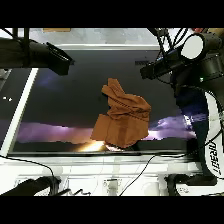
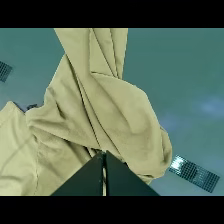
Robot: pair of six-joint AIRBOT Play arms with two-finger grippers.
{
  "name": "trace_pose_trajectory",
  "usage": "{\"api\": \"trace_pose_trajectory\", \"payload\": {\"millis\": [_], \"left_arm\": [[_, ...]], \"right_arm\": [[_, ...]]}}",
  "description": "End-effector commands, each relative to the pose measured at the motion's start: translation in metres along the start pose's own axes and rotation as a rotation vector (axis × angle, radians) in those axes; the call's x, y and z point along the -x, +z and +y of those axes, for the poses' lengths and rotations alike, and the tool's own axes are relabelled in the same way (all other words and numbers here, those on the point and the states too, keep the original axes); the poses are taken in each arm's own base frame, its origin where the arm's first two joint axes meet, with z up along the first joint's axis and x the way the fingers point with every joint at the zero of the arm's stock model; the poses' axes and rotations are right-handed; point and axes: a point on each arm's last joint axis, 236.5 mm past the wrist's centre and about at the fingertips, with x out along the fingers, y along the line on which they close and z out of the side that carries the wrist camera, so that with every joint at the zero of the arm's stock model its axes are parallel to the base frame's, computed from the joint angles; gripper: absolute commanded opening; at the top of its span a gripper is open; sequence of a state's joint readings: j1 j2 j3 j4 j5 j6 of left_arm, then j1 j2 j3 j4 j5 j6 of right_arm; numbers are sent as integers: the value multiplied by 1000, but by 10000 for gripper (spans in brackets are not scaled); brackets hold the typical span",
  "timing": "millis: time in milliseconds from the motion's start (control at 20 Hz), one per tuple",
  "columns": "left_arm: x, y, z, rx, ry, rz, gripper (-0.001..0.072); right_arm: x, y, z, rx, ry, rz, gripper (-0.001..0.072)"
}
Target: Fold the clothes and pants, and hang the long-sleeved shirts on hangers.
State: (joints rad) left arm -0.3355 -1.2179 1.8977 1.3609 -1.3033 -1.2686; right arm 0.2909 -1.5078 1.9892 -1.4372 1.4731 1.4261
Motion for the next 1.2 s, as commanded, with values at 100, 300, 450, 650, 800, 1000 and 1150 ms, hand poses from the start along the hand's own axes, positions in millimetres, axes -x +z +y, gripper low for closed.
{"api": "trace_pose_trajectory", "payload": {"millis": [100, 300, 450, 650, 800, 1000, 1150], "left_arm": [[0, 0, 0, 0, 1, 1, 8], [0, 0, 0, 0, 1, 1, 8], [0, 0, 0, 0, 1, 1, 8], [0, 0, 0, 1, 0, 1, 8], [0, 0, 0, 4, -1, -1, 8], [-8, 6, -15, 30, -70, -21, 8], [-30, -45, -8, 44, -68, 166, 9]], "right_arm": [[0, 0, 0, 1, 1, 0, 12], [0, 0, 0, 1, 1, 0, 12], [0, 0, 0, 1, 1, 0, 12], [0, 0, 1, 1, 2, -1, 12], [1, 6, 0, 0, -1, -23, 12], [1, -8, -1, 34, 1, 34, 12], [-2, -33, -23, 3, -9, 114, 12]]}}
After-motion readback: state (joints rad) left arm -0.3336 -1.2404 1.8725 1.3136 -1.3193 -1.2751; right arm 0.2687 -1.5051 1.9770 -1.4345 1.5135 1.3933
